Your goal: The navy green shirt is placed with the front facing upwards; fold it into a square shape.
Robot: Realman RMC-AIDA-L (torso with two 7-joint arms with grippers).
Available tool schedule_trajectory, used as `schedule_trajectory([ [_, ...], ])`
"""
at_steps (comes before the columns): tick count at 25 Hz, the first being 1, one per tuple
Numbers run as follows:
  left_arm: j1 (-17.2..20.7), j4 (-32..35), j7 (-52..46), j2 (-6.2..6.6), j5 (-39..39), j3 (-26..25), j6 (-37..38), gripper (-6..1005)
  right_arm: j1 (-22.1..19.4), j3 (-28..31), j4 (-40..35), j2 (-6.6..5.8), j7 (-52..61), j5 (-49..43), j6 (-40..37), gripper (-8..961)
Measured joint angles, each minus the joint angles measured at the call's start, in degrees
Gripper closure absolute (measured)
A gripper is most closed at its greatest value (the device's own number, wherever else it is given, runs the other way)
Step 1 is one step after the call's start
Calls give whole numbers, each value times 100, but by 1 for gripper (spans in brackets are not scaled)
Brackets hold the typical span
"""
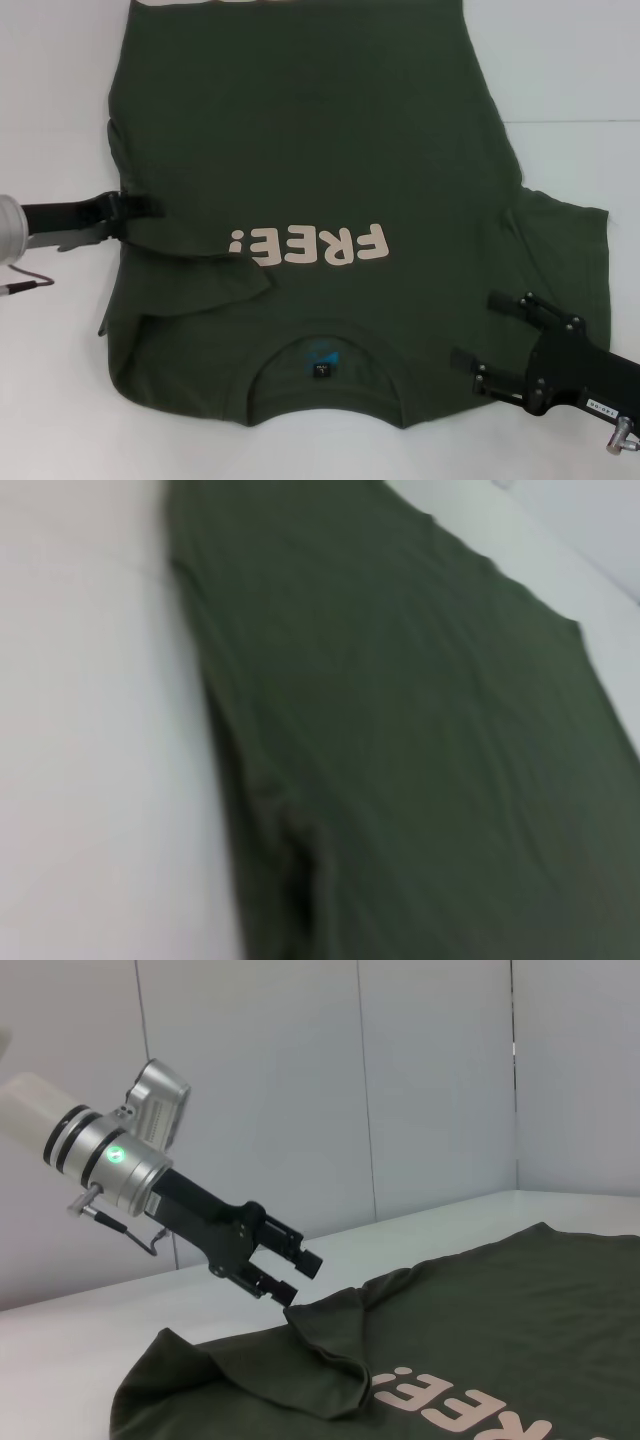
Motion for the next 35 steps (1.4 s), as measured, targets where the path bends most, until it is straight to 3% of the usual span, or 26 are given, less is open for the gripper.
schedule_trajectory([
  [30, -41, -293, -71, 1, 150, 20, -414, 306, 30, 0, -15, -9, 1, 44, 12, 22],
  [35, -66, -293, -117, 5, 148, 20, -385, 358, 35, 0, -14, -9, 0, 44, 17, 23],
])
